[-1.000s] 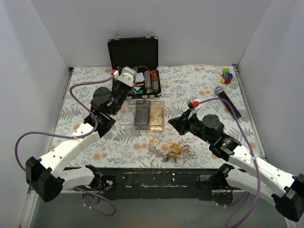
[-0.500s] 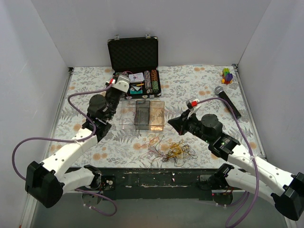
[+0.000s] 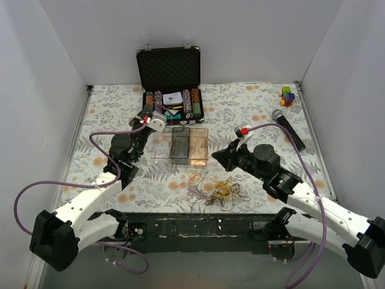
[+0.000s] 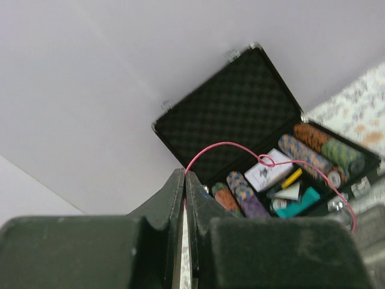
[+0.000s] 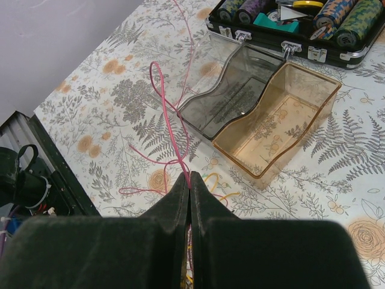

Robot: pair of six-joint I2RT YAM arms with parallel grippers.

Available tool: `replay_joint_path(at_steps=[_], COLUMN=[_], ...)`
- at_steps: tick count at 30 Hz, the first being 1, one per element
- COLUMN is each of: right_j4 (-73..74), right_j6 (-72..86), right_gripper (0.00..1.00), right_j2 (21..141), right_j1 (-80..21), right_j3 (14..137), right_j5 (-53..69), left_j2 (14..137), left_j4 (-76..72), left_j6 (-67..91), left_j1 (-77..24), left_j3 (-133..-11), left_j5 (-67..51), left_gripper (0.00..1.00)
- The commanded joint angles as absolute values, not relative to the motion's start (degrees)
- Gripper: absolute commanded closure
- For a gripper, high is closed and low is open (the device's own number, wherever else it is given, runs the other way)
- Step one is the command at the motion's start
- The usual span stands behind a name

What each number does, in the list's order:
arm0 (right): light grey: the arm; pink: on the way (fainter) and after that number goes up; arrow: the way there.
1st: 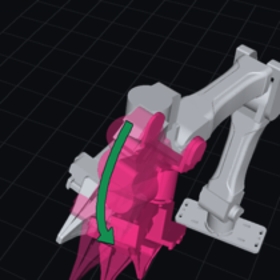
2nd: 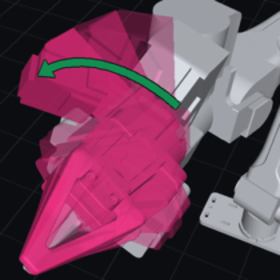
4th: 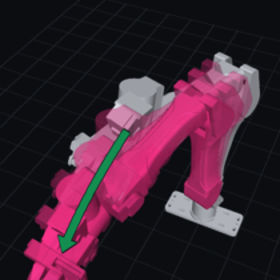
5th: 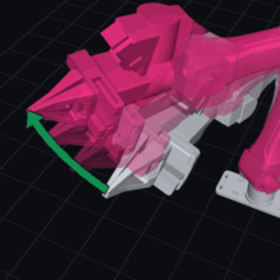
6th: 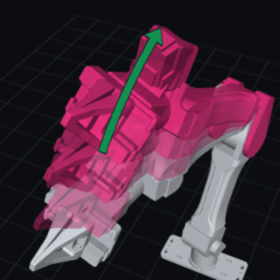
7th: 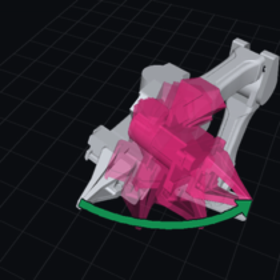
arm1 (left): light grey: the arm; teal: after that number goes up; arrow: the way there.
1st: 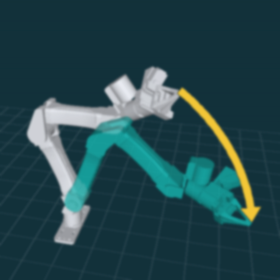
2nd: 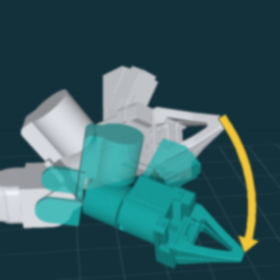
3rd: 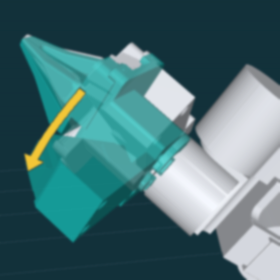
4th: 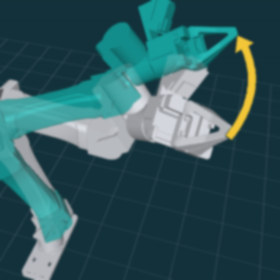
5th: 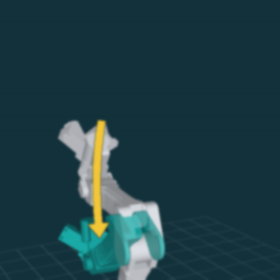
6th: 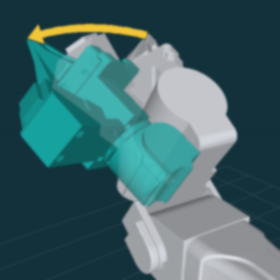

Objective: Untangle the cables
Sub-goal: Place the cable in the bin.

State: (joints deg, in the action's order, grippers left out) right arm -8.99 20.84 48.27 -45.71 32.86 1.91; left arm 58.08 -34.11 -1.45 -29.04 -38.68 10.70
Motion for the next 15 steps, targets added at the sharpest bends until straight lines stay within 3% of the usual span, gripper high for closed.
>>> replay_joint_path(at_steps=[1,15], right_j4=[-11.6,-11.4], right_j6=[21.4,21.3], right_gripper=[0.99,0.99], right_j2=[47.6,48.1], right_j1=[-45.4,-44.7], right_j3=[32.3,31.7], right_j5=[2.2,1.8], left_j2=[57.7,64.9], left_j4=[-35.3,-35.7], left_j6=[-6.6,-15.1], left_j1=[-28.4,-27.9], left_j3=[-33.7,-27.5], left_j5=[8.7,2.9], left_gripper=[1.00,1.00])
